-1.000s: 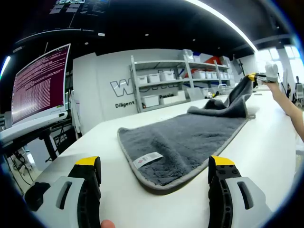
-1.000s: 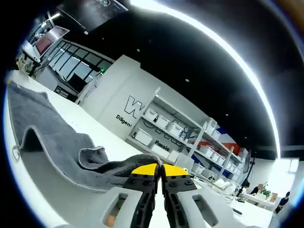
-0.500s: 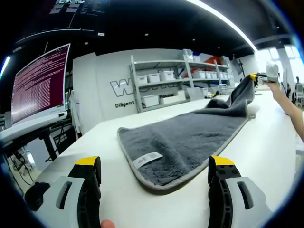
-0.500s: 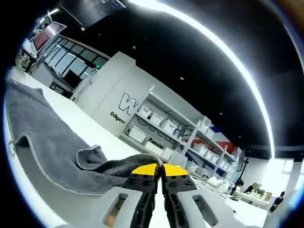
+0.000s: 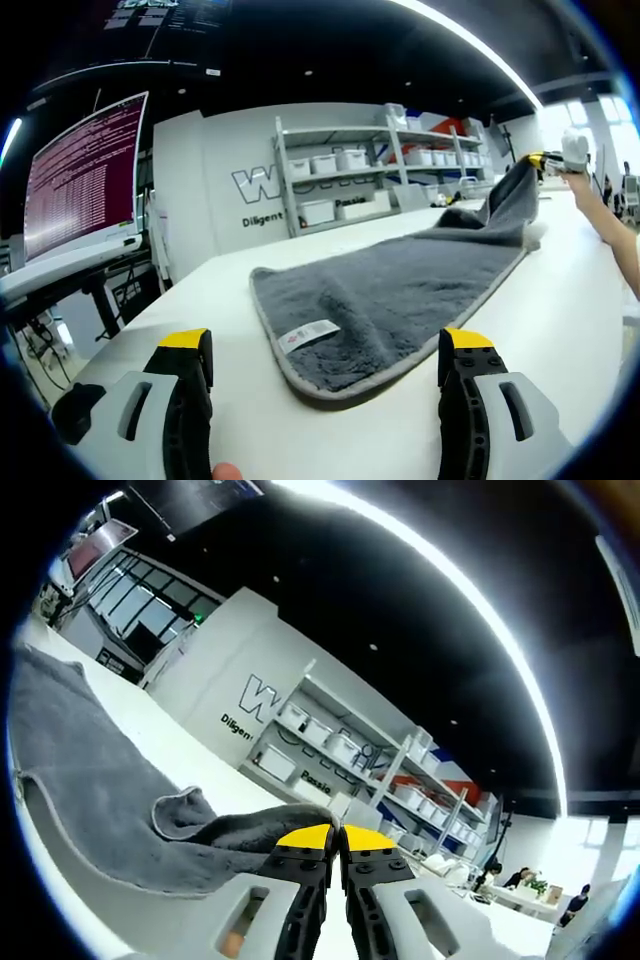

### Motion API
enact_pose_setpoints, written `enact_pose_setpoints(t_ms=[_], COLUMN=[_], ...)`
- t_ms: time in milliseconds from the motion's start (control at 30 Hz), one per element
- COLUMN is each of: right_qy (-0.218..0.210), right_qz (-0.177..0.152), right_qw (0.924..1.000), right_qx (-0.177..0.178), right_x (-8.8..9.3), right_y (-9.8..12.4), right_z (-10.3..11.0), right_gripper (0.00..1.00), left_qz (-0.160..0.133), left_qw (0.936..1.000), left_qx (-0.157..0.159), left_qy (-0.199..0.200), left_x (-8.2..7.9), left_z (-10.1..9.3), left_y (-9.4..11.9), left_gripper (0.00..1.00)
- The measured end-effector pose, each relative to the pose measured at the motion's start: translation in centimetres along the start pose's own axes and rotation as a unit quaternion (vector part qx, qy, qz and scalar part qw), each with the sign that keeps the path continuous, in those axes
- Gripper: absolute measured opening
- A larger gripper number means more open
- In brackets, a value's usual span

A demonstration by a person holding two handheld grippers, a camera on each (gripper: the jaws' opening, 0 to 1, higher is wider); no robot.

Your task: Open the folded towel by lifting each exposed corner and separating the folded layers until the towel lies flat within the target outline without major curled edges

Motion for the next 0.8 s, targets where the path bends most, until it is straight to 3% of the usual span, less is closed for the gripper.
enact_pose_setpoints(t_ms=[800], right_qy=[-0.03], right_qz=[0.011], right_qw=[0.9983], right_qx=[0.048], right_x=[0.9], right_y=[0.7], right_z=[-2.2], right_gripper=[0.0], left_qz=[-0.001], left_qw=[1.0], left_qx=[0.0], left_qy=[0.0], left_x=[-0.1], left_z=[0.0], left_y=[0.0], left_gripper=[0.91])
Point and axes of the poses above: the point that each gripper's makers call its tool centre point, and the gripper's own axes: y roughly backward along the fingers, z roughly to its left, x roughly out of its underside, the point moved 4 cm from there along y, roughly backward along the fingers, and after that the axes turned 10 degrees about -y, right-handed, at the moved point
